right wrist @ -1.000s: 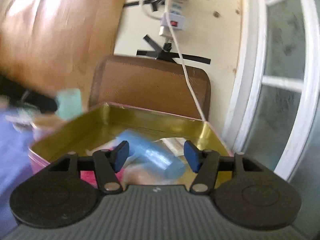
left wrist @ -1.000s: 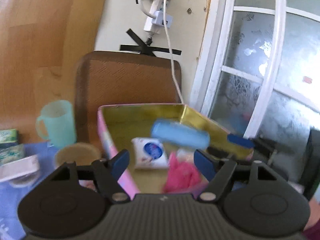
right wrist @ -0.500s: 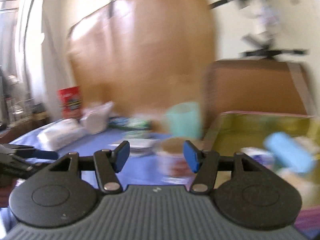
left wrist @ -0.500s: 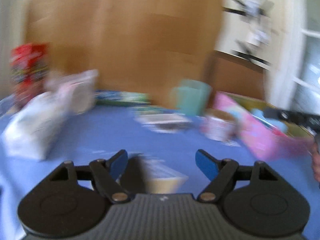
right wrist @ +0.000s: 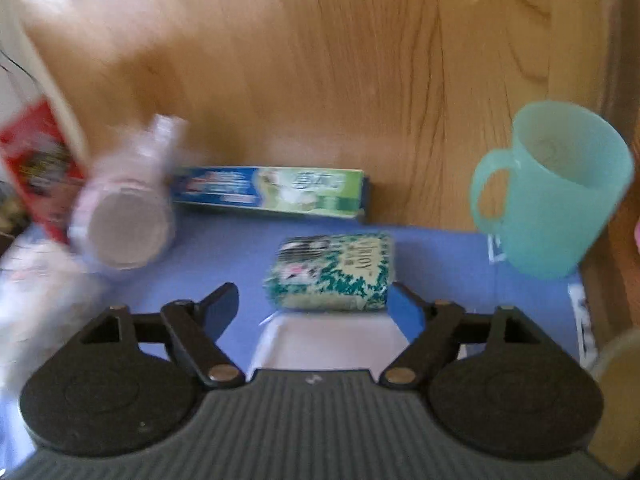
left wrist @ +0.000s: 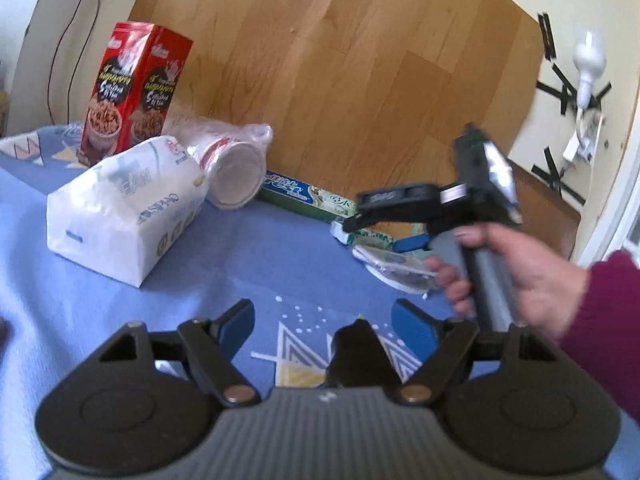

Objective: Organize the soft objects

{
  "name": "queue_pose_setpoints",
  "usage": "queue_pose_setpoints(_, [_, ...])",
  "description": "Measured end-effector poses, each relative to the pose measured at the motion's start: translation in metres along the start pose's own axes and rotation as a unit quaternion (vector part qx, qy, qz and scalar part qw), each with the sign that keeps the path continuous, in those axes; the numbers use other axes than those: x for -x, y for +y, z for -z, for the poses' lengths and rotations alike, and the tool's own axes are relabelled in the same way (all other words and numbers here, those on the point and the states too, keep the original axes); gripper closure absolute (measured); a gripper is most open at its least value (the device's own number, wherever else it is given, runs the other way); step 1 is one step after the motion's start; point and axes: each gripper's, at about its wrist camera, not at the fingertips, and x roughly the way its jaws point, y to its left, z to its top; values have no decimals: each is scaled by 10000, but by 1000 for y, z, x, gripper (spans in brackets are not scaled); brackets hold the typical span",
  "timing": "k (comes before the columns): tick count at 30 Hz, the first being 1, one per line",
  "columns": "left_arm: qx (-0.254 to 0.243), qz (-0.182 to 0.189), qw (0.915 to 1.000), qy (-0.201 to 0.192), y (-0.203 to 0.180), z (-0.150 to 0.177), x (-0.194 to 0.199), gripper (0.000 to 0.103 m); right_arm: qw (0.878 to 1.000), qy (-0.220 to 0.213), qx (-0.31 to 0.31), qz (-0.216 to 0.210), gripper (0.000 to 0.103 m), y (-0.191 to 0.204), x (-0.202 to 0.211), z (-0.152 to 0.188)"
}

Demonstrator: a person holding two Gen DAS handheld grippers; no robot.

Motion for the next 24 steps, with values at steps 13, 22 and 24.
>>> queue_pose_setpoints(13, [307,-247,9990,230,9,-2,-7,25,9928,-833,724,-473,32,10,92,23])
queue_pose_setpoints(22, [69,-691,9962,527,1,1,-16,24,9903,-741,623,-998,31,-26,233,165])
queue_pose_setpoints(24, [-91,-805,9952,556,-4,2,-18,24,9917,-744,563,-890,30,-26,244,191])
